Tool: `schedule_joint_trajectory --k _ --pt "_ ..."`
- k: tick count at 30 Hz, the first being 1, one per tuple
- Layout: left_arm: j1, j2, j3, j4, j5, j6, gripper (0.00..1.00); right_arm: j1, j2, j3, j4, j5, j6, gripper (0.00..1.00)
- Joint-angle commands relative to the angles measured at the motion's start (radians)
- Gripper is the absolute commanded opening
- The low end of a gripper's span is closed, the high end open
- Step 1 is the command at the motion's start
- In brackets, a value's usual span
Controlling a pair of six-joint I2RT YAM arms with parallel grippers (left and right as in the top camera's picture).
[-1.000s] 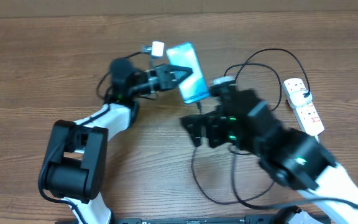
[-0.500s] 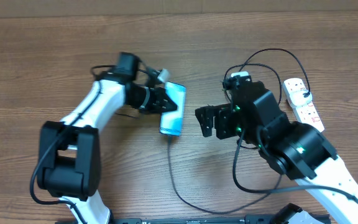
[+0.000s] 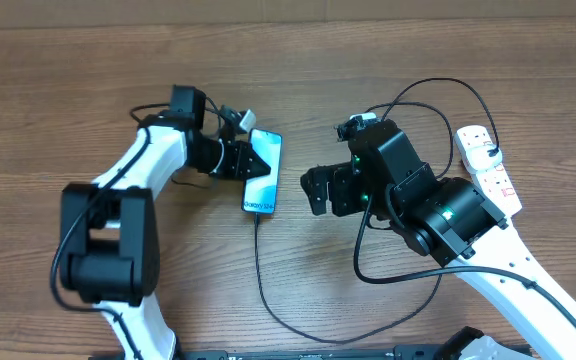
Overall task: Plug charger to phone and switch on socket
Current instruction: 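Lower the connected phone flat onto the table with both grippers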
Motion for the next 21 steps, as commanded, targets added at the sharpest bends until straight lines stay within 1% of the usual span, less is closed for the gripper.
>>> schedule_joint_trajectory --k 1,4,9,12,15,18,21 --pt "-0.011 0.084 -0.006 0.001 0.032 -0.051 0.04 -0.004 -0.004 0.014 0.014 -0.002 0.0 1.0" --pt "-0.011 0.135 -0.006 0.001 0.041 -0.084 0.04 -0.004 -0.004 0.014 0.02 -0.002 -0.001 1.0" --pt "-0.011 0.171 -0.006 0.0 0.029 -0.088 0.05 -0.004 -0.004 0.014 0.04 -0.001 -0.001 1.0" --pt "-0.011 0.171 -0.006 0.001 0.026 -0.088 0.16 -0.004 -0.004 0.014 0.047 -0.001 -0.001 1.0" --pt "-0.011 0.171 -0.006 -0.008 -0.043 -0.098 0.24 -0.004 -0.004 0.014 0.049 -0.001 -0.001 1.0" --pt "-0.011 0.171 -0.006 -0.021 -0.119 -0.14 0.26 -0.004 -0.004 0.014 0.049 -0.001 -0.001 1.0" --pt "-0.011 0.171 -0.006 -0.034 -0.166 -0.148 0.29 -0.004 -0.004 0.014 0.053 -0.001 -0.001 1.0"
